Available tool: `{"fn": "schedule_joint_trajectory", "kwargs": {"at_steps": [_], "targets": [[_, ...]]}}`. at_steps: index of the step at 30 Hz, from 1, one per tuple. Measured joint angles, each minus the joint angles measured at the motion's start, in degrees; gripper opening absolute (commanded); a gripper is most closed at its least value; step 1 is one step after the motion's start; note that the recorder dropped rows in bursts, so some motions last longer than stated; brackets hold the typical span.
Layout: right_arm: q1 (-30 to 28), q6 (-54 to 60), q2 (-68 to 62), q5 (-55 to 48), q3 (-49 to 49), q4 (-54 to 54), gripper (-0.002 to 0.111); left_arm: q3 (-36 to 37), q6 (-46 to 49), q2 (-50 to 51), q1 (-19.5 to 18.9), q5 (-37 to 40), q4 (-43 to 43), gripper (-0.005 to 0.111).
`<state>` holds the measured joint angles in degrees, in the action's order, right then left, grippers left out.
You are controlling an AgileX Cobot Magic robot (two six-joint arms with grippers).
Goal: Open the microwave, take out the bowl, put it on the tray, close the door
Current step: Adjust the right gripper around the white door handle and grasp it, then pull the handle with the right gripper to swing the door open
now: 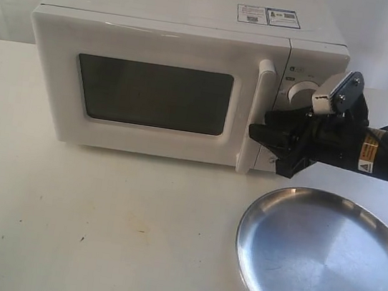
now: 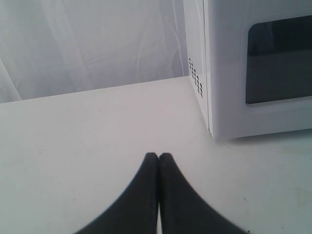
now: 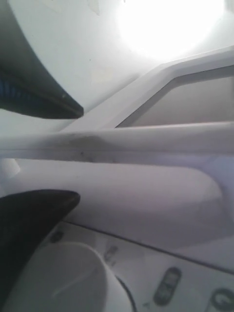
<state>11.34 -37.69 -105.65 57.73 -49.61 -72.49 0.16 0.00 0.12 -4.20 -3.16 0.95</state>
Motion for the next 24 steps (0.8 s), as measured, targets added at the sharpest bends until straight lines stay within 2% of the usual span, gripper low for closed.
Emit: {"fn": "schedule_joint_trajectory", "kwargs": {"at_steps": [10,16,19,21,24], "targets": [[-0.1,-2.3,0.0,2.9,0.1,-0.4,0.041,0.0,0.0,0.0,0.0,0.0,0.0,0.0],[3.0,-2.1,0.3,-0.2,0.1,-0.4,0.04,0.0,0.0,0.0,0.0,0.0,0.0,0.0],[4.2,-1.9,0.7,-2.3,0.1,0.6,0.025,0.0,0.0,0.0,0.0,0.0,0.0,0.0],[4.4,-1.5,0.8,-3.1,0.1,1.2,0.0,0.0,0.0,0.0,0.0,0.0,0.0,0.0],[4.7,-0.6,0.8,-3.5,0.1,1.8,0.0,0.0,0.0,0.0,0.0,0.0,0.0,0.0]]}}
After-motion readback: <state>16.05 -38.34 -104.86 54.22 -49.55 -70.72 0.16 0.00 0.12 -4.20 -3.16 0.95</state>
